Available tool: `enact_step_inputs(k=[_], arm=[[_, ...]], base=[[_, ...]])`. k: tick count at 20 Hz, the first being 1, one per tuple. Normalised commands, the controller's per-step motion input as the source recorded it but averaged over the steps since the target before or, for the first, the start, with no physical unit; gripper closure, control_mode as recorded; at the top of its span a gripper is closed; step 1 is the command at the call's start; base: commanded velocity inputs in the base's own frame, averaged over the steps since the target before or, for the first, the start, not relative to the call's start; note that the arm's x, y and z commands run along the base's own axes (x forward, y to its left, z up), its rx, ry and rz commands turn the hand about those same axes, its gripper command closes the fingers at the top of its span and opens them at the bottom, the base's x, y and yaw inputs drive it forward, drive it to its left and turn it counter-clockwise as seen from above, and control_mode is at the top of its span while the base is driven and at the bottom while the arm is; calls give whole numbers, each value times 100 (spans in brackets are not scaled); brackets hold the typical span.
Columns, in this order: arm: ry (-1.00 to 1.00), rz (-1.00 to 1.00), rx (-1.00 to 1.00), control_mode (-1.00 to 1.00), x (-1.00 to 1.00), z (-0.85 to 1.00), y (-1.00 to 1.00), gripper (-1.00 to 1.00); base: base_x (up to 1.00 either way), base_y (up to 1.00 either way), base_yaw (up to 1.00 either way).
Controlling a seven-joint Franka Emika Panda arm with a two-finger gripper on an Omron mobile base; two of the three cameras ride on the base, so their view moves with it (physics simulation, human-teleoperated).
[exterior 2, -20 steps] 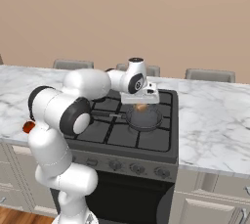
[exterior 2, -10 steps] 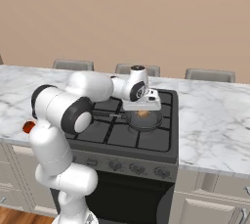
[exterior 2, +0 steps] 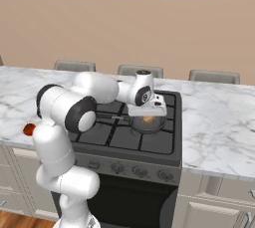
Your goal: Place the pan on the front right burner on the stove. Then place the tomato and the onion in the pan and turn on the front right burner.
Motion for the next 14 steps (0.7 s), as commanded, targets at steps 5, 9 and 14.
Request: enact_step_inputs(k=[5,9,14], arm=[[5,0,1,-100,0,-16,-8,100],[5,0,2,-100,0,-8,-3,100],[5,0,0,-100,0,-2,0,-100]], base=[[0,0,0],[0,0,0],[0,0,0]])
